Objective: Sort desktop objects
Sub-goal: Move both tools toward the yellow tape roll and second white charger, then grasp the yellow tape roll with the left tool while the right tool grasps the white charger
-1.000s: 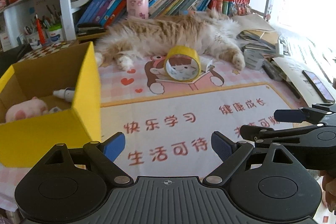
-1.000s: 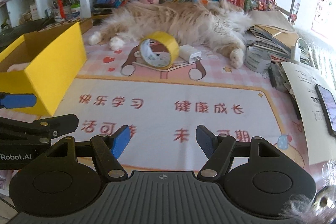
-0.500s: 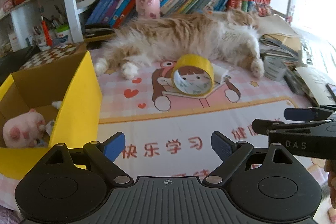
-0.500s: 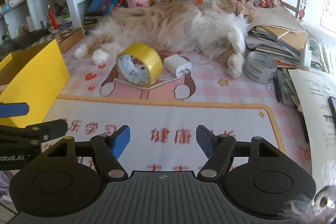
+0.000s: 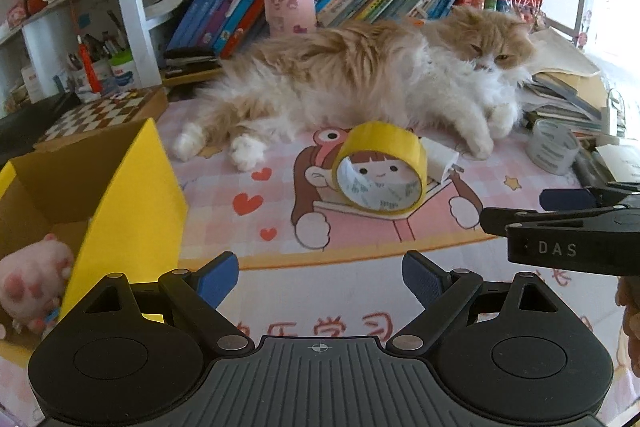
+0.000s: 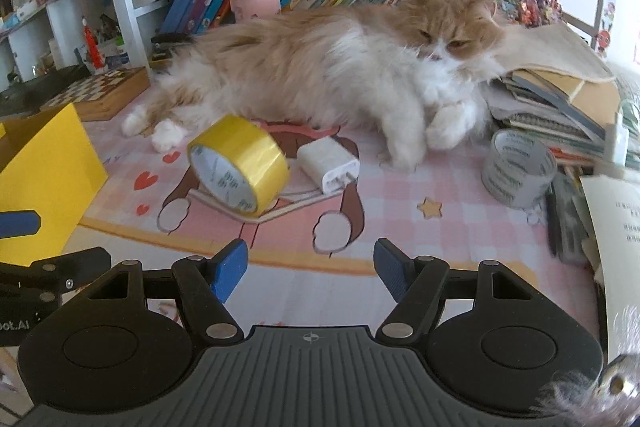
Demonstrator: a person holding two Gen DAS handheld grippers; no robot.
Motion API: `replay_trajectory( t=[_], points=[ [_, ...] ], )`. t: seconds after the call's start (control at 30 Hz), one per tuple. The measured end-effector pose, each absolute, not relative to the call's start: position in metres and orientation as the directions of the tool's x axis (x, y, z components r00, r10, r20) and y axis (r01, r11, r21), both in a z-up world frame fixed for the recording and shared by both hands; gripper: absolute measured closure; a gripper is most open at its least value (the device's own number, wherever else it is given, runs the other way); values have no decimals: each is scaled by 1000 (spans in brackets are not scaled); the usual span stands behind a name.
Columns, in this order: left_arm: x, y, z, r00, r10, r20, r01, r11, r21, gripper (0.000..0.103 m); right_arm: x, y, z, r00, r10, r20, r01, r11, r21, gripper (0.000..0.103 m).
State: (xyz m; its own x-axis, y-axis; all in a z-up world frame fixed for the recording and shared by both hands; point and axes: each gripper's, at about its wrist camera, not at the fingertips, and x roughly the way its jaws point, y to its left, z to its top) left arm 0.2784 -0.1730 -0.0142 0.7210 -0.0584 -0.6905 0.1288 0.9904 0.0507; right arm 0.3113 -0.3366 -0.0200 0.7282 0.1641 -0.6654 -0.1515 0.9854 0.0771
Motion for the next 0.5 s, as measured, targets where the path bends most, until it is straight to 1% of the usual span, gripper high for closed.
replay_trajectory(
  t=[0.3,0.33,0.37,0.5],
  points=[
    [311,-198,-29,715,-93,-693,183,982,56,11,355,-353,-34,719,171,-674,-184,981,52,36],
    [316,-201,-32,715,-100,-692,192,980,57,10,361,-354,-35,716,175,-676,-191,980,51,36],
    [320,-203,-34,714,-106,-692,199,979,55,6,367,-355,-37,714,179,-677,-198,979,50,36],
    [334,-209,-41,716,-130,-686,224,973,49,2,392,-360,-46,697,207,-687,-240,969,49,36]
  ],
)
